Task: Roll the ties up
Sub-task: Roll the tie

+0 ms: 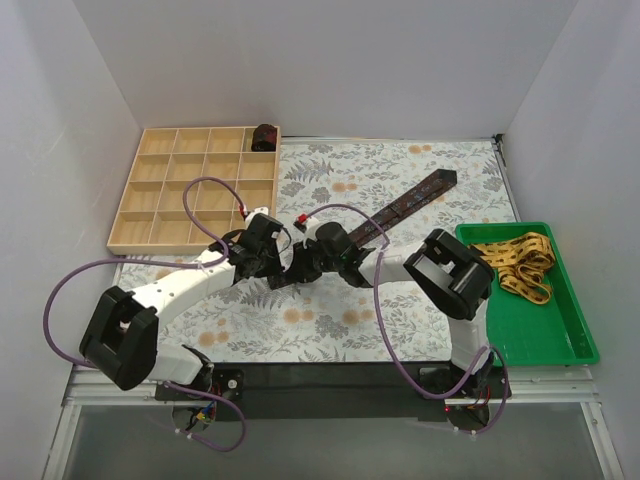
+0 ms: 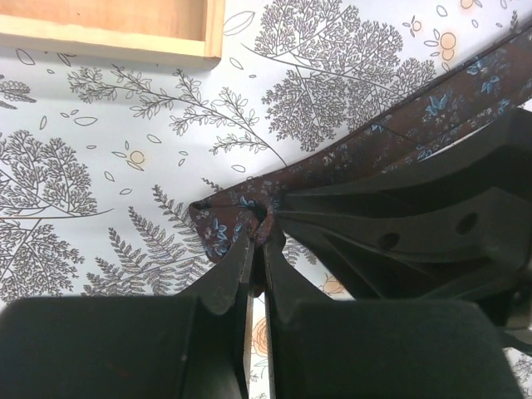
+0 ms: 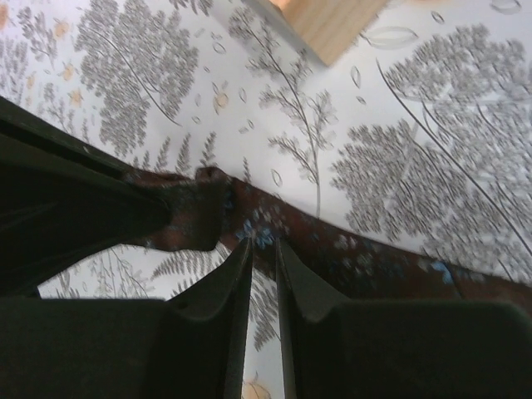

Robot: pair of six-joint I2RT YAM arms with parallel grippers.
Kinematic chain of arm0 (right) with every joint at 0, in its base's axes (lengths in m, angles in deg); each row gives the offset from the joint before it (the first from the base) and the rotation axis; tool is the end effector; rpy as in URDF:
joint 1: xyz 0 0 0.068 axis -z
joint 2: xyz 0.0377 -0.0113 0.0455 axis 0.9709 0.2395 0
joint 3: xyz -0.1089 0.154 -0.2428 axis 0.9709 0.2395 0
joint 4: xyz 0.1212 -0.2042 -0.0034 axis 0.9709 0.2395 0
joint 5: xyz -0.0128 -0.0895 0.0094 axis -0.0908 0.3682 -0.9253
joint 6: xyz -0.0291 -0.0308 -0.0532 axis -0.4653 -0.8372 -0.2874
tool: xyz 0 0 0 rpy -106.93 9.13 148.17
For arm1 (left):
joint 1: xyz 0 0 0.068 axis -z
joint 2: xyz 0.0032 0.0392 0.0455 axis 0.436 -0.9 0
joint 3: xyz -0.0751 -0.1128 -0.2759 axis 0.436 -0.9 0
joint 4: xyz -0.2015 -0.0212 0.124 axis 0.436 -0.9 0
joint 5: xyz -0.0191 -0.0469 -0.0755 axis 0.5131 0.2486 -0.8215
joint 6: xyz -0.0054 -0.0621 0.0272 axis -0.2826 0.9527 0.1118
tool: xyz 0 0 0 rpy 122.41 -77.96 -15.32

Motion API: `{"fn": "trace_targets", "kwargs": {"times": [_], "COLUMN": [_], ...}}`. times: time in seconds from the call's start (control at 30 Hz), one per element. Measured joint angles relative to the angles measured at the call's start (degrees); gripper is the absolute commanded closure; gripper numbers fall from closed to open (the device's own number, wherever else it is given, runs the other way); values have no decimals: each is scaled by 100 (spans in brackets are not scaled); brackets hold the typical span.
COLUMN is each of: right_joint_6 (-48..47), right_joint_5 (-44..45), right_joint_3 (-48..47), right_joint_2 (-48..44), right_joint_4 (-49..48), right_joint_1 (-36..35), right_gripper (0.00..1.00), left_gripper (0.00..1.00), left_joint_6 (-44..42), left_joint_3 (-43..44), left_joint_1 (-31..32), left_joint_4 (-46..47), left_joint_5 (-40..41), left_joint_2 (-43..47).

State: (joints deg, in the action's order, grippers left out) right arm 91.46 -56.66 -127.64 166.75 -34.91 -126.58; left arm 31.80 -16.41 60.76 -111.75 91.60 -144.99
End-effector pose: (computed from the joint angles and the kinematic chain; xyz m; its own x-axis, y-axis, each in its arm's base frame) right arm 0.2577 0.3354 0.1876 -0.6485 -0.1240 -0.7511 -0.6830 0.5305 0.5021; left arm 0.2072 -0.1297 0.2414 -0.6146 -0.7256 -0.3094 -0.5686 0.6794 -0.4638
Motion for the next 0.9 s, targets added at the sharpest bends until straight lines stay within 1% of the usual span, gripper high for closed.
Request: {"fn": "trace_targets", "kwargs": {"times": [0.3, 0.43, 0.57, 0.7, 0.9], "right_joint_6": [-92, -118, -127, -94, 120], "right_joint_5": [170, 109, -48, -175, -313], "right_joint_3": [713, 789, 960, 1143, 1530], "right_joint_2": [-732, -914, -1001, -1003, -1001], "right_joint_4": [-48, -205, -520, -767, -1349], "right_joint_1": [461, 533, 531, 533, 610], "right_gripper": [78, 77, 73, 73, 72], "left_gripper": [91, 84, 73, 69, 69], "left_joint_6": [-42, -39, -17, 66, 330], "left_joint_3": [227, 306, 310, 308, 166], "left_joint_1": [90, 111, 122, 127, 129], "left_joint_4": [55, 153, 269, 442, 881], "left_joint_5": [-4, -15, -50, -122, -170], "left_joint_2": [-315, -487, -636, -737, -745]}}
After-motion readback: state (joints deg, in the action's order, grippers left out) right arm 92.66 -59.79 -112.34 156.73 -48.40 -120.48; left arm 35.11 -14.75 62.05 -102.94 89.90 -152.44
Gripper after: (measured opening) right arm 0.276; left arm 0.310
